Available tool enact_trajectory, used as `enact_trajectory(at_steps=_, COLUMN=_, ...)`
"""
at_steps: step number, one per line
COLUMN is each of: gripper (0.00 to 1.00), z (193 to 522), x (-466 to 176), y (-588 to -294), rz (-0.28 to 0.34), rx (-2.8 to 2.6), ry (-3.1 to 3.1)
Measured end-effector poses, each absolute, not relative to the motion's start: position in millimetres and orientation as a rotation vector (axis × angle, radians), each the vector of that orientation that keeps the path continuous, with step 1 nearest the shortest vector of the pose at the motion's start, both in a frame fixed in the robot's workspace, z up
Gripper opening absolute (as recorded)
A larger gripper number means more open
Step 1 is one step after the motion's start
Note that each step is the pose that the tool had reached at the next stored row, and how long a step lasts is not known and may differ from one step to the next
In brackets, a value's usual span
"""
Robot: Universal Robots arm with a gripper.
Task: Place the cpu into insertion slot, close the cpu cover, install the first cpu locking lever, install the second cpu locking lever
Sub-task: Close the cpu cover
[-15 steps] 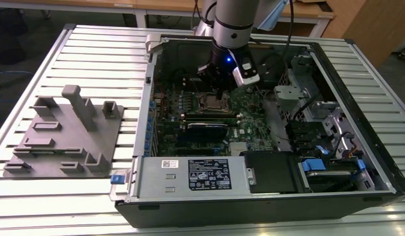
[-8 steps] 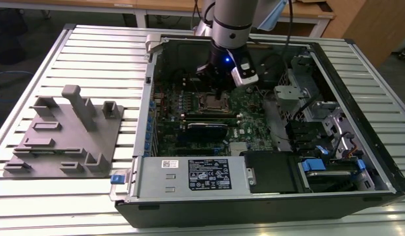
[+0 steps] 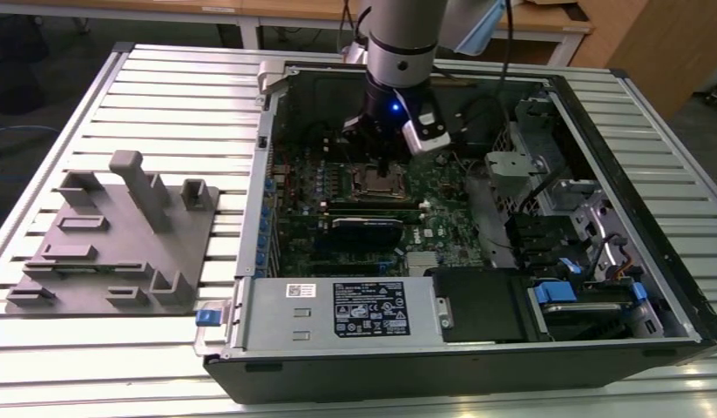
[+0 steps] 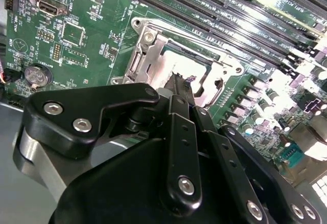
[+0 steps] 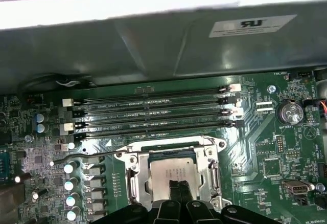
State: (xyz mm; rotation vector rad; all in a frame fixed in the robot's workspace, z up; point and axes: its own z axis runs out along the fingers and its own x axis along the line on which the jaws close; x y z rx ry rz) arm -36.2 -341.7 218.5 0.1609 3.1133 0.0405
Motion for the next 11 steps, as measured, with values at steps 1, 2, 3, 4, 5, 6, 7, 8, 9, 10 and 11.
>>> enact_trajectory(at_steps=1, gripper=0.11, z=218, x=-37, y=-342, rz=0.043, rx=0.158, ry=3.111)
enact_trajectory(at_steps=2, gripper=0.11, z=217, x=-37, y=-342, rz=0.044, rx=0.155, ry=3.110)
enact_trajectory(at_steps=3, gripper=0.11, z=217, x=-38, y=-342, rz=0.046, rx=0.151, ry=3.109)
enact_trajectory(at_steps=4, gripper=0.11, z=216, x=-39, y=-342, rz=0.048, rx=0.148, ry=3.108)
enact_trajectory(at_steps=5, gripper=0.11, z=215, x=-41, y=-342, rz=0.048, rx=0.147, ry=3.107)
enact_trajectory(at_steps=6, gripper=0.11, z=215, x=-42, y=-342, rz=0.048, rx=0.146, ry=3.106)
enact_trajectory(at_steps=7, gripper=0.11, z=214, x=-45, y=-342, rz=0.048, rx=0.145, ry=3.105)
enact_trajectory(at_steps=8, gripper=0.11, z=214, x=-47, y=-342, rz=0.049, rx=0.145, ry=3.104)
enact_trajectory(at_steps=9, gripper=0.11, z=213, x=-50, y=-342, rz=0.048, rx=0.145, ry=3.103)
enact_trajectory(at_steps=10, gripper=0.11, z=213, x=-52, y=-342, rz=0.049, rx=0.145, ry=3.103)
enact_trajectory(at_steps=11, gripper=0.11, z=213, x=-55, y=-342, rz=0.049, rx=0.144, ry=3.102)
